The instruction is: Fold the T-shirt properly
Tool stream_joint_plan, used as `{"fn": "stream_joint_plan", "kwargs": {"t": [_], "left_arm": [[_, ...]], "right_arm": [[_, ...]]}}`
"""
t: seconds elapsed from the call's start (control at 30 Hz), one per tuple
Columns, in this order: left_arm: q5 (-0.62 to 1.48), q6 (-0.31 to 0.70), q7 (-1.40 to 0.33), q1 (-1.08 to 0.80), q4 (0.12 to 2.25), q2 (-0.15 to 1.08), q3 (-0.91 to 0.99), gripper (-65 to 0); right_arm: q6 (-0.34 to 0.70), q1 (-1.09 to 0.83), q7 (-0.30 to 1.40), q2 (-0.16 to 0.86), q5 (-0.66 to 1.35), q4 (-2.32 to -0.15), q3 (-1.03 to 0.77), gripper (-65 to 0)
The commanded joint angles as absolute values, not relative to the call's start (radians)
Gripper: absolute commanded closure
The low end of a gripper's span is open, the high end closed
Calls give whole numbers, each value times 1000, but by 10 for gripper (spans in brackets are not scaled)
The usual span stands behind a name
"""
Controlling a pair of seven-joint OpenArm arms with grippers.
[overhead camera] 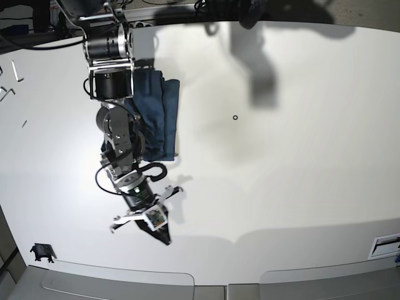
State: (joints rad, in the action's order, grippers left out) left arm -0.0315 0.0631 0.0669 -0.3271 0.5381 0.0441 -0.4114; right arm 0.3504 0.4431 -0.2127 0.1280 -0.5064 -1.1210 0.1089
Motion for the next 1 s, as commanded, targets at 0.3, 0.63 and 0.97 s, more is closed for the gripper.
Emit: {"fn": "stream_joint_plan", "kwargs": {"t": [0.3, 0.63, 0.97], "left_arm": [[-33, 73, 76, -339, 543, 36, -413, -81], [-33, 73, 76, -339, 543, 36, -413, -81], [-33, 73, 76, -339, 543, 36, -413, -81]], "right_arm": [[524, 476, -274, 130, -509, -1138, 186, 0], [698, 476, -408, 130, -648, -1137, 186, 0], [698, 468, -660, 130, -790, -1137, 186, 0]]}}
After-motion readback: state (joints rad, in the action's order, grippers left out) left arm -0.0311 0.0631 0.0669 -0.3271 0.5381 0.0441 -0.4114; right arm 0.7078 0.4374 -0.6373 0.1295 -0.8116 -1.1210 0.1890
